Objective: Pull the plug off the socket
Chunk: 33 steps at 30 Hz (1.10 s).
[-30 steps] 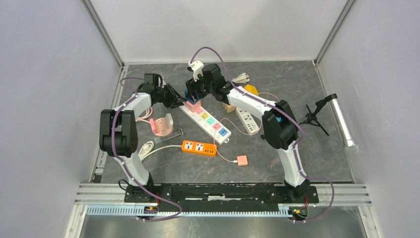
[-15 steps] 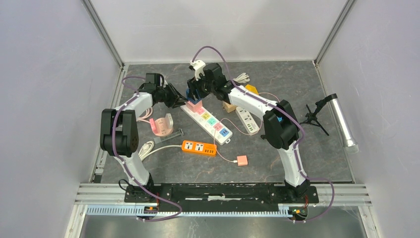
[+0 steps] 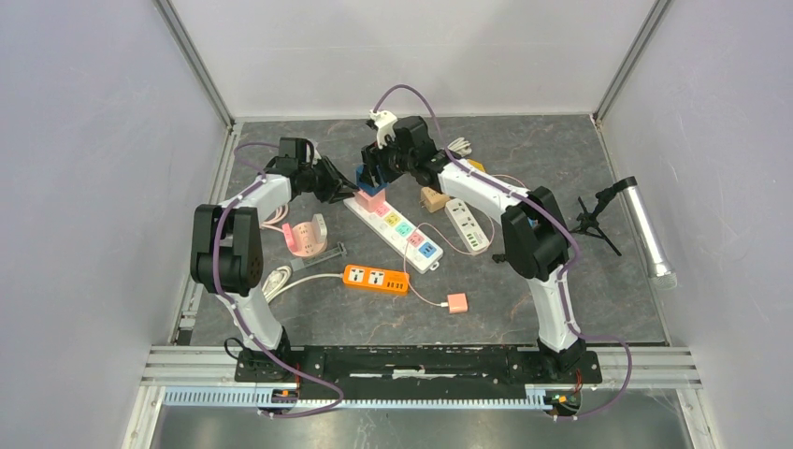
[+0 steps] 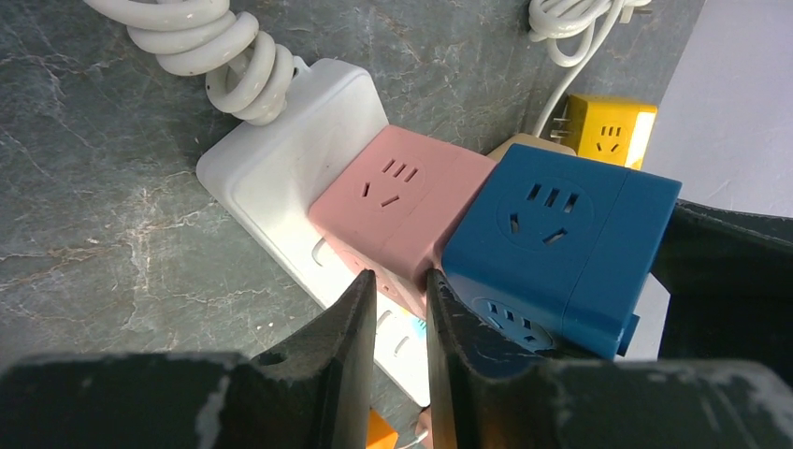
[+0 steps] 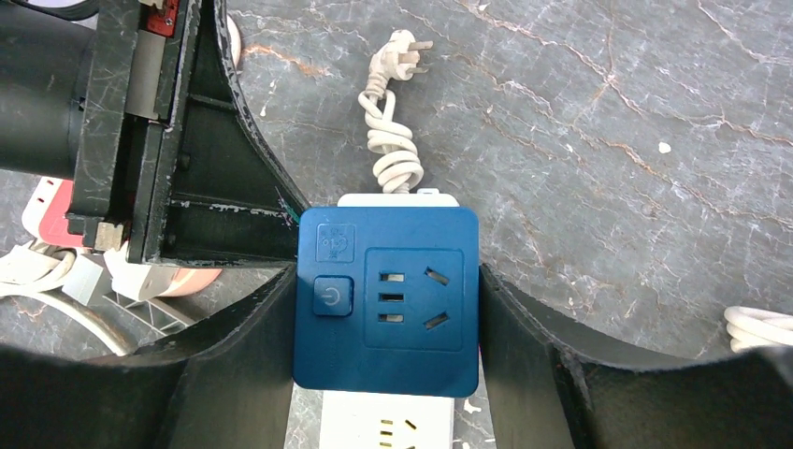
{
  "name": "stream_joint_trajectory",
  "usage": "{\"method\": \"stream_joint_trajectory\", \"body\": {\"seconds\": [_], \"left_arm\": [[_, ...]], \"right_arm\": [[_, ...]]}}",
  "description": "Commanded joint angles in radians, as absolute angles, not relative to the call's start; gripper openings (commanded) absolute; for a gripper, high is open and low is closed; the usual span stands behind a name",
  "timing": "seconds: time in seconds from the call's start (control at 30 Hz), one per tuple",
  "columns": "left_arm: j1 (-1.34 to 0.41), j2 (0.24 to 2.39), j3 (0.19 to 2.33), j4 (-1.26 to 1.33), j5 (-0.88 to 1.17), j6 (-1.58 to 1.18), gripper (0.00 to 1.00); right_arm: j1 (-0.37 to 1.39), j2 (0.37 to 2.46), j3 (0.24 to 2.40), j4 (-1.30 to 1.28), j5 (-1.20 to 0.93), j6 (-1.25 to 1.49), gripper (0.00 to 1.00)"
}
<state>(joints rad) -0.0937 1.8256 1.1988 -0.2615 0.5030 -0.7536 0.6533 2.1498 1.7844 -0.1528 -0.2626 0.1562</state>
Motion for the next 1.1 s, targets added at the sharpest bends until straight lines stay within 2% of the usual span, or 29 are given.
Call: {"method": "stream_joint_trajectory", "body": {"seconds": [0.0,0.03,0.1,0.2,0.43,0.6,0.93,1.0,1.07], "left_arm": [[-0.093,1.922,1.129,-0.496,0.296,-0.632,0.32],[-0.093,1.922,1.129,-0.496,0.297,-0.629,0.32],[-0.094,1.921,1.129,-0.495,0.298,-0.630,0.33],[-0.094,1.918,1.131,-0.495,0.299,-0.626,0.33],[-0.094,1.920,1.132,-0.496,0.301,-0.626,0.33],[-0.094,1.923,1.132,-0.495,0.304,-0.627,0.33],[-0.094,1.929,1.137,-0.496,0.307,-0.628,0.33],[-0.094,1.929,1.137,-0.497,0.307,-0.628,0.33],[-0.094,1.931,1.136,-0.495,0.307,-0.628,0.32]], "right_arm": [[0.626,2.066,1.773,0.017,-0.280,0.174,0.58],[0.625,2.063,1.767,0.017,-0.272,0.164,0.68],[0.626,2.063,1.763,0.014,-0.267,0.150,0.79],[0.626,2.074,1.763,0.003,-0.264,0.135,0.89],[0.626,2.096,1.760,-0.056,-0.304,0.101,0.91],[0.632,2.103,1.750,-0.076,-0.335,0.082,0.89],[0.655,2.116,1.744,-0.091,-0.333,0.089,0.79],[0.657,2.115,1.755,-0.098,-0.323,0.088,0.71],[0.657,2.110,1.762,-0.092,-0.314,0.088,0.55]]}}
